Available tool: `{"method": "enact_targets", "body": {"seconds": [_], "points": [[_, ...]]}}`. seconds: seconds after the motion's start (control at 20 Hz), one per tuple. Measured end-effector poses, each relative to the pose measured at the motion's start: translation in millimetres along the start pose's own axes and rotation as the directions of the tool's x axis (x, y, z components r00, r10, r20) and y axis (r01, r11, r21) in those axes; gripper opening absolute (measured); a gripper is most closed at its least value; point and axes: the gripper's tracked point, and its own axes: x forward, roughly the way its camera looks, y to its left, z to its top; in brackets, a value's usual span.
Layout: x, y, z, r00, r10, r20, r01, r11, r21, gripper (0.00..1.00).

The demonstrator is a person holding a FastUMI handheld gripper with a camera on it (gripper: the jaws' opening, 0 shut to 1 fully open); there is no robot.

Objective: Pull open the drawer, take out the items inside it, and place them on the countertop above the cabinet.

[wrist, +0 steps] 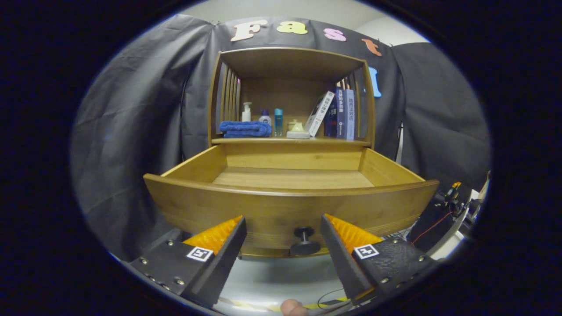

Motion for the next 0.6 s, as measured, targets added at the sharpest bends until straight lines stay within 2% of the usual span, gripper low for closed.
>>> {"method": "enact_targets", "body": {"seconds": [0.2,0.25,0.3,0.5,0.6], "points": [[18.5,-16.2,-13.0,0.999,-0.042,0.001,0.042,0.999,-0.009,1.0],[18.8,-20.5,-18.9,0.999,-0.037,-0.019,0.037,0.999,-0.005,0.99],[24.1,-19.4,-14.6,0.999,-0.031,0.017,0.031,0.999,0.026,0.99],[30.3,-21.5,-16.9,0.997,-0.029,0.066,0.03,1.0,-0.003,0.99],[36.8,-19.8,-20.1,0.998,-0.004,0.055,0.002,1.0,0.027,0.99]]}}
